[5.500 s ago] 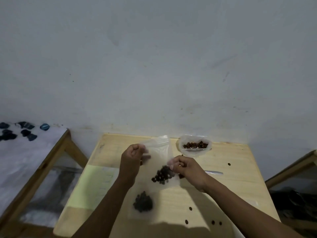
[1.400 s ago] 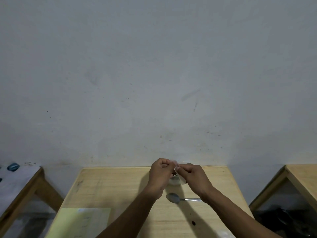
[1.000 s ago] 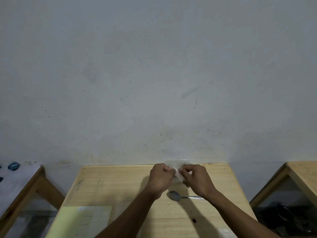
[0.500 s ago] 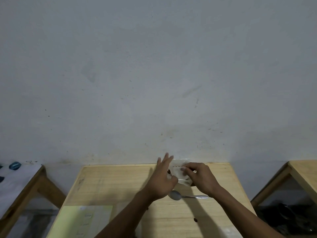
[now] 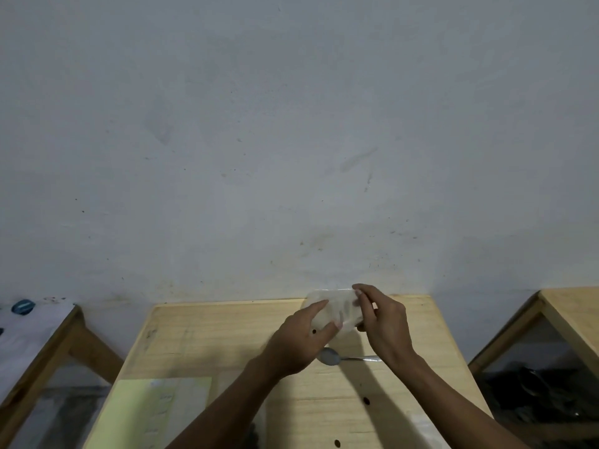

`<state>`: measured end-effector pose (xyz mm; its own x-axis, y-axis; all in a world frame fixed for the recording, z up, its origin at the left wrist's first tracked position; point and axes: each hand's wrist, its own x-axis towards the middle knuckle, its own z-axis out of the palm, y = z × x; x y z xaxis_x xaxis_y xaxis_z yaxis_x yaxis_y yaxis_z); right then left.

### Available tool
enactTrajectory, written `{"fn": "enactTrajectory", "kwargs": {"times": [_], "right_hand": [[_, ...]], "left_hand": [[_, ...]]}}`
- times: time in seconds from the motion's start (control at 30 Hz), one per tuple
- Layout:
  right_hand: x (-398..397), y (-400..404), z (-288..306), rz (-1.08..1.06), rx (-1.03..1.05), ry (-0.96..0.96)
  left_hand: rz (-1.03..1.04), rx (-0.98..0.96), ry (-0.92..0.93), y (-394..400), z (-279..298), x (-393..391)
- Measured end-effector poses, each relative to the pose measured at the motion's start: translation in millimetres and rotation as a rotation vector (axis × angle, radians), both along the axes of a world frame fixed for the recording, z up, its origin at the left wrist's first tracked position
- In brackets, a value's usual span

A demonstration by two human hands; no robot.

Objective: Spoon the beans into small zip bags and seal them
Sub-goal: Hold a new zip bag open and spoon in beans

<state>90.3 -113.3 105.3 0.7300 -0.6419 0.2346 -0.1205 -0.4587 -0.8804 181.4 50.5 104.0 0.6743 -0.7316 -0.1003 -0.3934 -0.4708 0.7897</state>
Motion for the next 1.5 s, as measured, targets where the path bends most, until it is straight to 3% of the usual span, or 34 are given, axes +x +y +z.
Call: {"fn": "enactTrajectory", "kwargs": {"times": [0.2,0.33,0.43,0.57,0.7,0.87,0.97,1.07,1.23,1.4,1.5], "right_hand": [[7.4,7.7,14.2,-0.041,0.333,0.008],[10.5,6.5,13.5,-0.034,0.533,0.045],[9.9,-0.4,6.9,0.017,0.544,0.101],[3.9,-15.0,-11.8,0.185,0.551,0.2],[-5.4,-32.6,-47.7,0.144,0.28,0.378],[-20.8,-29.0,-100.3,0.262,-0.252,0.837],[-33.1,-24.2,-115.1,0.273,-0.472,0.877],[-36.5,-21.3,-119.4,0.229,-0.537,0.841],[-31.6,-17.6,-121.2,0.226,-0.586,0.957],[-35.1,-14.1,-121.9,0.218,-0.573,0.815],[-33.5,-14.2,-123.9,0.228,-0.536,0.859]], "left_hand": [[0.057,-0.009,-0.405,-5.5,-16.5,-19.0],[0.192,-0.041,-0.46,-10.6,-29.2,-24.1],[0.181,-0.082,-0.513,-5.5,-36.2,-21.1],[0.157,0.025,-0.557,12.3,-37.0,-5.4],[0.24,0.111,-0.504,37.3,-35.0,5.8],[0.319,0.121,-0.442,68.4,-37.1,15.0],[0.363,0.134,-0.361,83.9,-36.7,14.4],[0.387,0.15,-0.302,99.0,-40.9,11.0],[0.398,0.183,-0.261,106.3,-47.1,7.9],[0.407,0.161,-0.242,97.5,-47.4,7.4],[0.399,0.157,-0.226,90.2,-45.6,6.1]]}}
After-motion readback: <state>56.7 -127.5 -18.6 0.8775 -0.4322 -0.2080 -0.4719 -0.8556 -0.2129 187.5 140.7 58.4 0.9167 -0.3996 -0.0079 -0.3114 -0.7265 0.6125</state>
